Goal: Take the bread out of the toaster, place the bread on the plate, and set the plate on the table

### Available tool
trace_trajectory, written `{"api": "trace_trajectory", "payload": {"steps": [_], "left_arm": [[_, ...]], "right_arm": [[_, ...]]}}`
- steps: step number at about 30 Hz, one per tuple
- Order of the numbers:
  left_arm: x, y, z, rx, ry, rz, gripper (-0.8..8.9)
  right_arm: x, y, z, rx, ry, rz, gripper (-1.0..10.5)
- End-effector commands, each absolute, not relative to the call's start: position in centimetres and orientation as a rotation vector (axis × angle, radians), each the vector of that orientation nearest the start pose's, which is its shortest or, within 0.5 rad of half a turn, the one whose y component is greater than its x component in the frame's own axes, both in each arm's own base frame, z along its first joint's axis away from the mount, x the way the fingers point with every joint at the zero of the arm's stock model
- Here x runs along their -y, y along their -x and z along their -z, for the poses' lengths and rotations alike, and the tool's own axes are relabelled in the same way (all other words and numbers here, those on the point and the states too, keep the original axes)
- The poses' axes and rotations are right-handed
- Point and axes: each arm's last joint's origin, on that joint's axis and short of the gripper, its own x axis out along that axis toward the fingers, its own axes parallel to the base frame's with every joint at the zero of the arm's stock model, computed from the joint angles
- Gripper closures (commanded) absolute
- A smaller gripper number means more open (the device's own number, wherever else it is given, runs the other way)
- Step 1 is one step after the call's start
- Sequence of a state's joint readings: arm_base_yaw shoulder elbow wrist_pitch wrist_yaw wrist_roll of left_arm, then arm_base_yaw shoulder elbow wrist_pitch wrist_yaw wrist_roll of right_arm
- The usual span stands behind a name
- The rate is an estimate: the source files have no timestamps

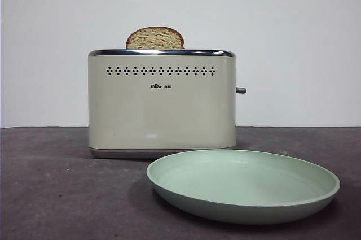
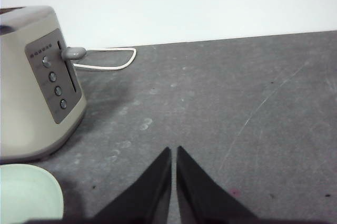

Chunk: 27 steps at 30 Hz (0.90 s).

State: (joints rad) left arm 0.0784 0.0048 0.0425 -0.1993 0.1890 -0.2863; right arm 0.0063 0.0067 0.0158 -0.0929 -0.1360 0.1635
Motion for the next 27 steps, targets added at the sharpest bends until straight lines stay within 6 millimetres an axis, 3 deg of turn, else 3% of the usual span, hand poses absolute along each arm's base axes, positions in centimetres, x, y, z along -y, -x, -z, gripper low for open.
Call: {"api": "trace_trajectory", "payload": {"steps": [1, 7, 12, 18, 27], "left_arm": [[-0.1, -9.4, -15.3, -0.206, 0.383, 0.107, 8.06], [0.1, -9.1, -16.6, -0.19, 0.486, 0.18, 8.06], [0.4, -8.7, -18.9, -0.161, 0.484, 0.266, 8.06], [0.6, -8.4, -22.6, -0.167, 0.477, 0.331, 8.06], [1.0, -8.7, -27.9, -0.279, 0.348, 0.491, 8.06]], "right_arm": [[-0.5, -9.6, -16.3, -0.082, -0.246, -0.161, 9.4], [-0.7, -9.2, -17.8, -0.077, -0.338, -0.207, 9.4], [-0.7, -8.8, -20.0, -0.06, -0.34, -0.21, 9.4], [-0.7, -8.8, -23.4, -0.118, -0.31, -0.221, 9.4], [-1.4, -9.9, -29.6, -0.304, -0.179, -0.383, 9.4]]}}
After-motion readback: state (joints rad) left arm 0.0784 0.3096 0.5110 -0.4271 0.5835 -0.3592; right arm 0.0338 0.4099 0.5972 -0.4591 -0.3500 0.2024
